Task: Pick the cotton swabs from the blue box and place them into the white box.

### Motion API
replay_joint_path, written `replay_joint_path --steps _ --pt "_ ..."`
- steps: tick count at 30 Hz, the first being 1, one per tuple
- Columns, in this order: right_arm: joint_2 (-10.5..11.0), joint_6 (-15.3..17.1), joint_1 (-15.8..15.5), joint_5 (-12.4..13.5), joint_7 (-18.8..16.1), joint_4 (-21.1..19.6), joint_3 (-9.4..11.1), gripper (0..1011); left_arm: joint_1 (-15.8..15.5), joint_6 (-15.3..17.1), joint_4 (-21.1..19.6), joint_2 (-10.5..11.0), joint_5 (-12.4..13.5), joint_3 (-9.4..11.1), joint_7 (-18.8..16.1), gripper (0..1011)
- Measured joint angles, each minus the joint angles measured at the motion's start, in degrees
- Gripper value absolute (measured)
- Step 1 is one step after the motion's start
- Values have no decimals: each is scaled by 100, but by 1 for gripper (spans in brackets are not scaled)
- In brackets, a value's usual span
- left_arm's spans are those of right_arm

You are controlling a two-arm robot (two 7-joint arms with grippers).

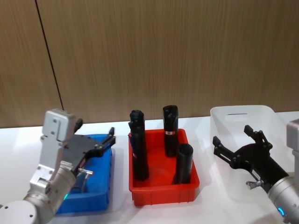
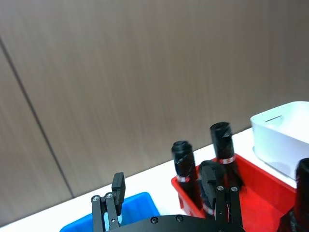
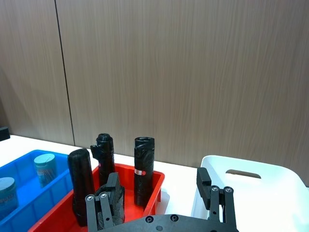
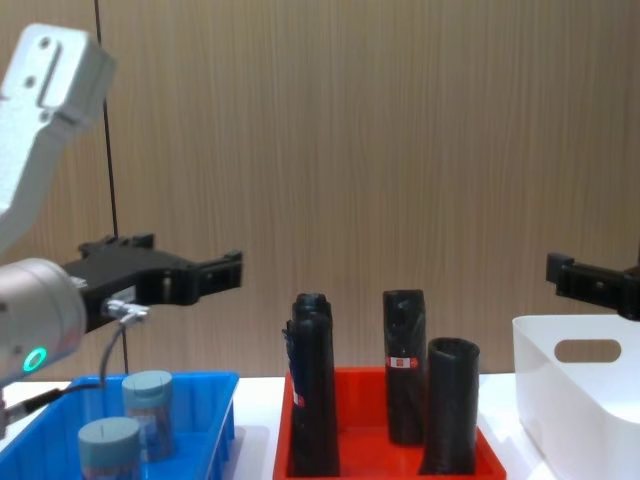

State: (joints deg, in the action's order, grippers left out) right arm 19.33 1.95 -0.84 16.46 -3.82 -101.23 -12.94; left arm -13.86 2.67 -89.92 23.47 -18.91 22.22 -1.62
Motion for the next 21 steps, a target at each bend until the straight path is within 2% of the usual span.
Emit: replay_joint_path --steps 2,6,11,21 --pt "0 0 0 0 0 0 0 1002 30 81 9 30 -165 -59 -92 1004" --pt "0 0 0 0 0 0 0 1002 66 190 8 62 -328 -113 -196 1004" --pt "0 0 0 0 0 0 0 1002 143 480 -39 118 -651 -208 -437 1004" --pt "0 0 0 0 0 0 0 1002 262 964 -109 168 -1030 -311 -802 1004"
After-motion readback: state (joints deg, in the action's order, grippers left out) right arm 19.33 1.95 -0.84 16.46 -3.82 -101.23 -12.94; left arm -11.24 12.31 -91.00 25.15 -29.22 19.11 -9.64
